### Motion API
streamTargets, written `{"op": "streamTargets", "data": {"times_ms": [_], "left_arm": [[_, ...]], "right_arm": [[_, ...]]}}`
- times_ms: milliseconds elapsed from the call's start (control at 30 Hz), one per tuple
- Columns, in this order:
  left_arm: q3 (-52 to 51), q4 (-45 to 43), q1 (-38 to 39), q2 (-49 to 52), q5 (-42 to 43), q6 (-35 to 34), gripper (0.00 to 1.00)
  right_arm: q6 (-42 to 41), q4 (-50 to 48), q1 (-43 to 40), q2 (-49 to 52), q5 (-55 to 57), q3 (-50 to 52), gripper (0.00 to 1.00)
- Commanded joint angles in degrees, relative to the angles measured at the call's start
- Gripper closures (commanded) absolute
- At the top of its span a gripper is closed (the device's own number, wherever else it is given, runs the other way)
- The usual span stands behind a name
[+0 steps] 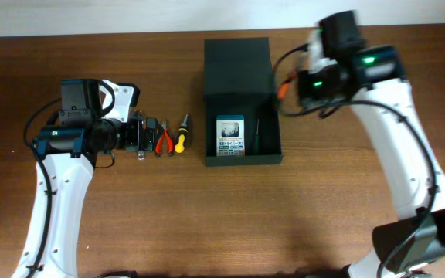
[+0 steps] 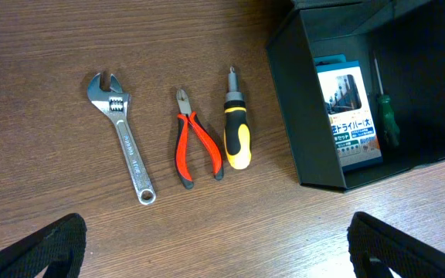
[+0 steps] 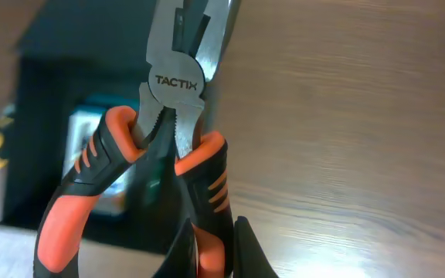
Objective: Pack container
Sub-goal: 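Lift the pliers and lower them into the box beside the package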
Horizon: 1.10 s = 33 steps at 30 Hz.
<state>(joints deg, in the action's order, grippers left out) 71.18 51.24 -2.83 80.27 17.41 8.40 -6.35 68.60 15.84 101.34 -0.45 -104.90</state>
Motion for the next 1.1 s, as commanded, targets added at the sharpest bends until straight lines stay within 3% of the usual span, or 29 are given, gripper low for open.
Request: {"op": "streamTargets", "data": {"times_ms": [0,400,900,933,1000,1067], "left_arm": [[1.07,0.02,-0.28,0.13,0.83,0.92,0.01],[1.07,-0.02,-0.28,0.13,0.83,0.92,0.01],[1.07,0.00,-0.28,0.13,0.83,0.92,0.01],[1.07,0.00,-0.28,0.13,0.83,0.92,0.01],[1.07,0.00,-0.28,0.13,0.83,0.92,0.01],[1.07,0.02,-0.28,0.13,0.83,0.92,0.01]], "right_arm": [[-2.12,-0.20,4.48,1.31,2.08,-0.85,0.96],[-5.35,-5.29,11.08,10.43,3.34,6.86,0.96],[-5.68,-14.91,7.32,13.38,4.17,18.75,0.96],[-5.51,-14.95,7.17,13.38,4.20,18.75,0.94],[-4.37,-14.82,6.95,13.35,4.17,18.53,0.65],[-3.23,-13.73,6.97,13.33,4.11,17.62,0.58]]}}
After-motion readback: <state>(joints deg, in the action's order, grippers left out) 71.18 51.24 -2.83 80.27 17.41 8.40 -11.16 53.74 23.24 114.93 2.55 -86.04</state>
